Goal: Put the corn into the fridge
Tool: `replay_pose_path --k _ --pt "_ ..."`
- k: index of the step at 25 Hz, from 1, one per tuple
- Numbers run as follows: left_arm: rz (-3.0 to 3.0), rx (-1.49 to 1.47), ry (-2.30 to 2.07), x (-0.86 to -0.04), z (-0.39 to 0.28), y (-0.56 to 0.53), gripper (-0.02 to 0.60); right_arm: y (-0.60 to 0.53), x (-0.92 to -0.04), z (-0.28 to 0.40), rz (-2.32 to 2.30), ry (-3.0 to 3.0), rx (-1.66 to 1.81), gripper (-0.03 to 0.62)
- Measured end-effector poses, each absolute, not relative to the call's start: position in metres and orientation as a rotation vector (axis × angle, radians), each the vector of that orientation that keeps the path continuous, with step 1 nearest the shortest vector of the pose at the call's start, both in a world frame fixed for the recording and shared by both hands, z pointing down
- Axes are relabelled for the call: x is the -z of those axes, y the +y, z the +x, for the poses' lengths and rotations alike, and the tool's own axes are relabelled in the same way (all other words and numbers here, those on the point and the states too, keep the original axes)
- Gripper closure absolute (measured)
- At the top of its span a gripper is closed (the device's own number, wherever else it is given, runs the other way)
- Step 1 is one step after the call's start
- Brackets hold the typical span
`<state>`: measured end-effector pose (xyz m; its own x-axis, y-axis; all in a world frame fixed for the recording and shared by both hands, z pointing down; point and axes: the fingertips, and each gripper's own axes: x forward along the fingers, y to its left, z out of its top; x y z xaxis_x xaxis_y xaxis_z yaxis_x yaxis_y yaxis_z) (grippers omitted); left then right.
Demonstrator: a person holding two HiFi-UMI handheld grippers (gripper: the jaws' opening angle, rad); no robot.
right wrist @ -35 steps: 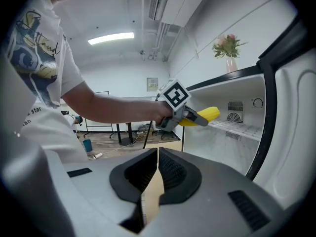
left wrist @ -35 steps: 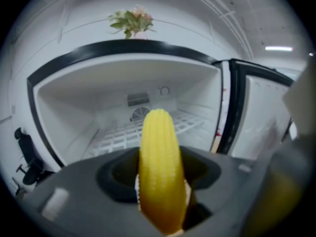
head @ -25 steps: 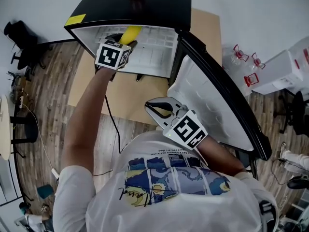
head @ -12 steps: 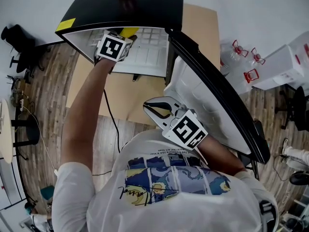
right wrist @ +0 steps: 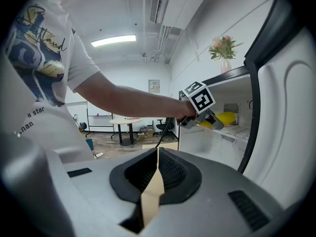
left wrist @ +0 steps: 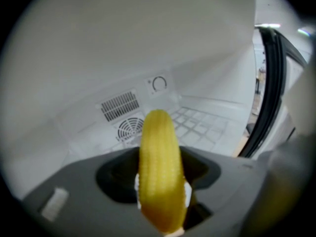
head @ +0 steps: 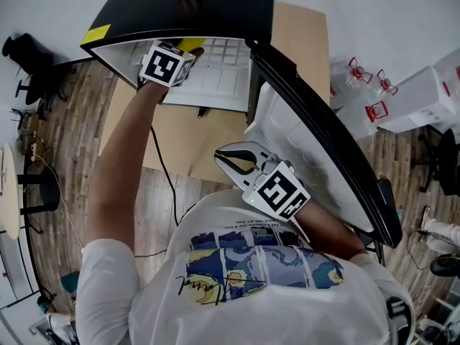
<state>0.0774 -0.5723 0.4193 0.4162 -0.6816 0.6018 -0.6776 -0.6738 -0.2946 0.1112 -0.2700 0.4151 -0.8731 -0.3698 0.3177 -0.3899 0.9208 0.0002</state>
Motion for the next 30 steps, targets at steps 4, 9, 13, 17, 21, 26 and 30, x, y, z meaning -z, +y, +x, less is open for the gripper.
replay_pose_path --k 4,9,13,17,21,26,30 --pt "-2.680 1.089 1.282 -0.421 0.076 -0.572 0.327 -0.273 -0.416 0.112 0.566 -2.767 -0.100 0.577" --pt "-2.707 1.044 1.307 -0.420 0.074 -0.573 0.316 -0.274 -0.417 0.115 0.572 -2.764 -0.104 0.577" --pt "-2.702 1.024 1.322 -0.419 0.073 -0.572 0.316 -0.273 -0.417 0.116 0.578 -2.759 -0.105 0.577" --pt "-2.692 1.005 1.348 -0.418 0.071 -0.572 0.296 -0.273 -0.417 0.117 0.588 -2.756 -0.108 0.577" --pt "-2.695 0.968 1.363 -0.414 0.068 -0.567 0.281 -0.274 -0.419 0.117 0.598 -2.749 -0.113 0.577" --pt "-2.704 0.934 1.369 -0.412 0.059 -0.555 0.276 -0.271 -0.421 0.112 0.607 -2.737 -0.111 0.577" --pt "-2.709 0.901 1.369 -0.406 0.048 -0.541 0.275 -0.266 -0.424 0.106 0.617 -2.722 -0.119 0.577"
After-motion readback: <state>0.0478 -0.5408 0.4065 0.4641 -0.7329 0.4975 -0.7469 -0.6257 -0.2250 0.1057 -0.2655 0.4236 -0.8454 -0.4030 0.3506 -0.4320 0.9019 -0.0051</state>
